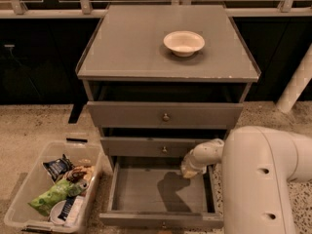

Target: Pick 7up can from bottom drawer and place on counter

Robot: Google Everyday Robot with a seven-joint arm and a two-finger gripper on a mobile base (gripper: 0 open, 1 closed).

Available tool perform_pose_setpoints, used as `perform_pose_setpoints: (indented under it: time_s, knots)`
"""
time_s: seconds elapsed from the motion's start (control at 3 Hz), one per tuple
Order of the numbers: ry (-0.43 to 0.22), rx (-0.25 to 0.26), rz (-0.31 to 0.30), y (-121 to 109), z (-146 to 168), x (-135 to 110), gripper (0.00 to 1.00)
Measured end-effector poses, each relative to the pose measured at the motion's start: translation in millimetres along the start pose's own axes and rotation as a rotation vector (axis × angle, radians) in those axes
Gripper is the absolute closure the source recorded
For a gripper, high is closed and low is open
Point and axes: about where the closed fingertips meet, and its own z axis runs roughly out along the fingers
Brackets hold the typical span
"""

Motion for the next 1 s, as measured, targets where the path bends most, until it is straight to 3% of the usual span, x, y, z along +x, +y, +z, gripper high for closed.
perform_pose_setpoints:
  time_s: [0.33, 0.67, 1.0]
  knots:
    - [0.021, 0.132, -0.016, -29.4, -99.9, -30.1, 1.0]
    - [0.022, 0.132, -0.016, -29.3, -99.8, -30.1, 1.0]
    - [0.034, 0.082, 0.015, 0.3, -109.0, -21.8, 1.0]
